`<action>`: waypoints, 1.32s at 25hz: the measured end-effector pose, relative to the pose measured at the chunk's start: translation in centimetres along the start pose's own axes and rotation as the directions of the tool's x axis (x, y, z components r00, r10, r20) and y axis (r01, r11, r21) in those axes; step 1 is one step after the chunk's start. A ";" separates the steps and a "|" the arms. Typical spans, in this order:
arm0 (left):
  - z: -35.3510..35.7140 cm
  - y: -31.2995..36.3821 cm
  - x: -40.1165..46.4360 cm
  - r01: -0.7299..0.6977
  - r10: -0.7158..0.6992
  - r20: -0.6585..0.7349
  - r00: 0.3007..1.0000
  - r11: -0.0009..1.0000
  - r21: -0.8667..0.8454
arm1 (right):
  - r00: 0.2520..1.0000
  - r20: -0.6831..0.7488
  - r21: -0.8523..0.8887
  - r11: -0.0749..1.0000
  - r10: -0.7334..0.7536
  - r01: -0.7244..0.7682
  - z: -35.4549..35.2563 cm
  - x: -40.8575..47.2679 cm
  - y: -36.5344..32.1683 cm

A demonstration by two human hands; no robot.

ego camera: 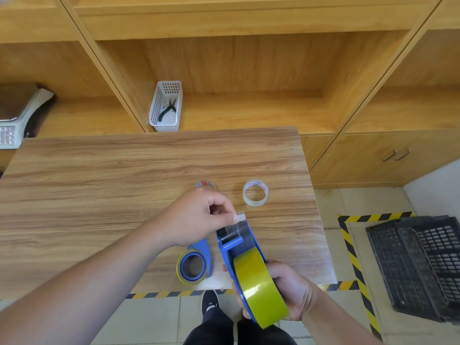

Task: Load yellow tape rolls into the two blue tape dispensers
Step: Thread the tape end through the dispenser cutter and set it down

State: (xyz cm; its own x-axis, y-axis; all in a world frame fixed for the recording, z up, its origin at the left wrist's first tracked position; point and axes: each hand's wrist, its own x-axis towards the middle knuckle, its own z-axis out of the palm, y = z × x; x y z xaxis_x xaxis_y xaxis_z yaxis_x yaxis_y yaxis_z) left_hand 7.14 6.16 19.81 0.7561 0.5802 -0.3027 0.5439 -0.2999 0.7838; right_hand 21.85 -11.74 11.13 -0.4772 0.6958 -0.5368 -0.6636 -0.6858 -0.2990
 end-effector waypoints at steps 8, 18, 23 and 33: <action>-1.0 -1.1 0.0 0.113 -0.127 -0.057 0.990 0.973 -0.200 | 0.995 -0.038 -0.110 0.990 -0.091 0.086 -0.4 0.0 -0.1; 1.7 -3.0 0.2 0.370 -0.298 0.228 0.927 0.827 -0.423 | 0.998 0.004 -0.311 0.949 -0.058 0.056 -0.7 -0.3 -0.2; 3.6 -3.5 0.5 0.605 -0.358 0.495 0.792 0.569 -0.557 | 0.999 0.024 -0.239 0.970 -0.033 0.037 -0.9 -0.7 -0.1; 7.4 -6.0 1.4 0.822 -0.445 0.693 0.567 0.263 -0.505 | 0.996 -0.022 -0.354 0.932 -0.090 0.077 -2.3 -0.4 1.5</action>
State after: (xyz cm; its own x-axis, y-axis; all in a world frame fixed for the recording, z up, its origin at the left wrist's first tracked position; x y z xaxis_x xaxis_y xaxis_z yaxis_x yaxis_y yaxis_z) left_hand 7.63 3.18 10.67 0.4393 -0.0623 -0.8962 0.5810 0.7806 0.2305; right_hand 22.37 -13.49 9.08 -0.4024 0.7500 -0.5250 -0.4511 -0.6614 -0.5992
